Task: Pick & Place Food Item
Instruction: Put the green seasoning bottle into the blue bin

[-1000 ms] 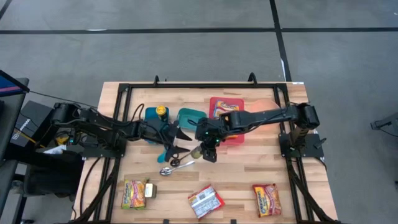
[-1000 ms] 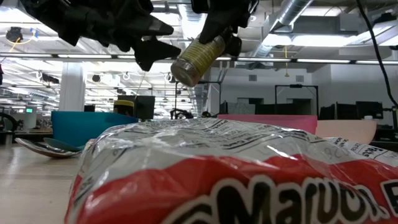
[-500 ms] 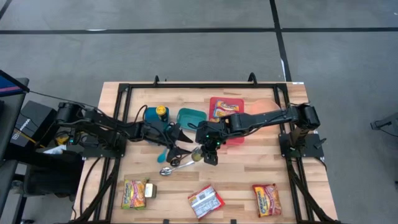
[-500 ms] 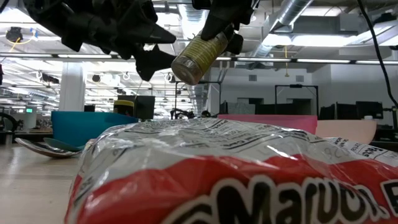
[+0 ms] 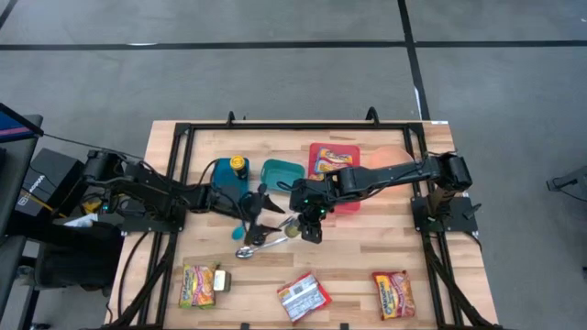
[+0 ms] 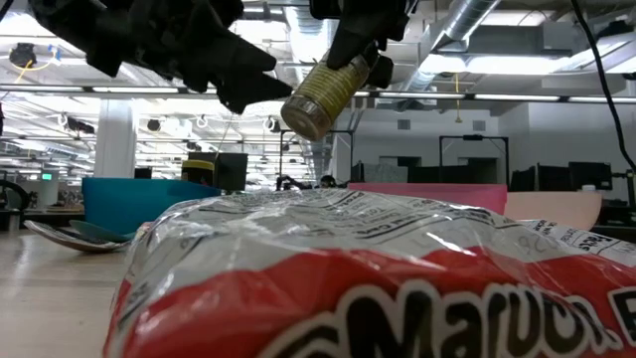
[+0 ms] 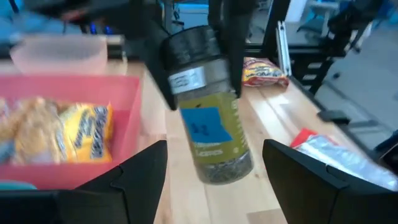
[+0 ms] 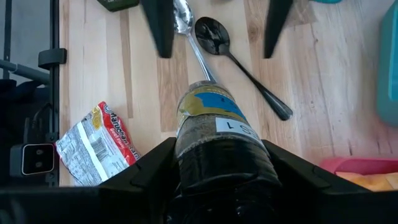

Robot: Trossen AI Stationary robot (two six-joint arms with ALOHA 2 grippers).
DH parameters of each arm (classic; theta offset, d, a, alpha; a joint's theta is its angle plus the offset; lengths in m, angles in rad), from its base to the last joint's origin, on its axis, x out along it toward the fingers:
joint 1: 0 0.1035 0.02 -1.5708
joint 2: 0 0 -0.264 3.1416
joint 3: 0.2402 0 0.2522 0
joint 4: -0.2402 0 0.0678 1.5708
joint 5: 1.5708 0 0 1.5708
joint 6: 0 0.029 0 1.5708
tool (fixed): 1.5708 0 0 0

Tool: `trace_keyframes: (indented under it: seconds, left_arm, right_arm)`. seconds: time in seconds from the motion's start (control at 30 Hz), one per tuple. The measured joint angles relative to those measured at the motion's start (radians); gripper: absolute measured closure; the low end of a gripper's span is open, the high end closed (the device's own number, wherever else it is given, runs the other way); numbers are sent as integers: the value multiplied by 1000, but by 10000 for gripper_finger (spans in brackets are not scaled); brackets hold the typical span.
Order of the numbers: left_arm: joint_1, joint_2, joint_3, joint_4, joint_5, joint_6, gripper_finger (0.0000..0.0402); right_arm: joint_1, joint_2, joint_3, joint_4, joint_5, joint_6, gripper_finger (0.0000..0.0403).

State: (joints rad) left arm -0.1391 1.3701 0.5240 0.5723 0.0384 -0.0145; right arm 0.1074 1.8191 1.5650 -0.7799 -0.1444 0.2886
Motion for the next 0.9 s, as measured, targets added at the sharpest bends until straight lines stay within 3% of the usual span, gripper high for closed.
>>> trace_keyframes:
  seconds: [0.27,0.8,0.9]
  left_arm:
    - [-97,0,0,-2,-235,140,159]
    - [-128,0,0,-11,-301,138,169]
    - [-127,0,0,-11,-291,67,172]
  right_arm:
    - [4,0,0,-20,0,11,207]
    - [3,0,0,-29,15,18,207]
    - [4,0,0,-28,15,18,207]
